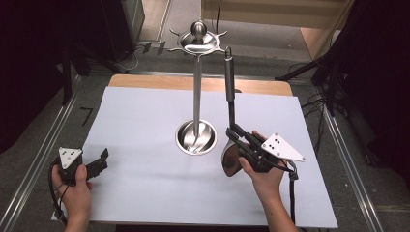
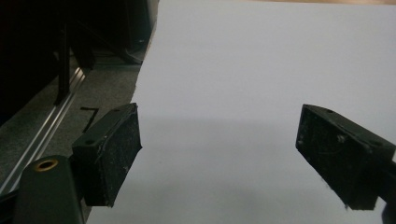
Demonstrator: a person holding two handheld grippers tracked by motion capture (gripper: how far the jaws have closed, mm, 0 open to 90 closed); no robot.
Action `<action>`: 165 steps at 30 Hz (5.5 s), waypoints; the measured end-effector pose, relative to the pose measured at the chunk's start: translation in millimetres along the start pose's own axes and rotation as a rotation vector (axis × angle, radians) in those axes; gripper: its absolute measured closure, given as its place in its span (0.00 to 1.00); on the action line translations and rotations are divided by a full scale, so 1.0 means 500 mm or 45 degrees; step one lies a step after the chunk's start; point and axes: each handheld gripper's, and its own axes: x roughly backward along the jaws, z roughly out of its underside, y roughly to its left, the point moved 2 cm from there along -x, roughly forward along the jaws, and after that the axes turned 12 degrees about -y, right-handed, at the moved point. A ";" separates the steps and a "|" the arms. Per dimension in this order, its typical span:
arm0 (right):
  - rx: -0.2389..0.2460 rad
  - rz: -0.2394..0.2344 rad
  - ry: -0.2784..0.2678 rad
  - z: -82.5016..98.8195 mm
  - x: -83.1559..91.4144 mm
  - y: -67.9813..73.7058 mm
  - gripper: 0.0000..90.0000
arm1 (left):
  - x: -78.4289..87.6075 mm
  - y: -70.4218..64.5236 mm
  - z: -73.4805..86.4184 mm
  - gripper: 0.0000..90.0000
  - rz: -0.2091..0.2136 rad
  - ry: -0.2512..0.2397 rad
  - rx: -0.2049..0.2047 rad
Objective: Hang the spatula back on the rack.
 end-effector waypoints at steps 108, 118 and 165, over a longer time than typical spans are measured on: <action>-0.011 0.619 0.342 0.054 0.156 -0.184 0.16 | 0.001 -0.001 0.000 0.17 0.001 -0.005 -0.006; -0.006 0.690 0.388 0.070 0.209 -0.219 0.17 | 0.001 -0.002 0.000 0.17 0.002 -0.006 -0.012; -0.016 0.918 0.457 0.085 0.415 -0.281 0.17 | 0.005 0.000 0.000 0.17 0.001 -0.028 0.000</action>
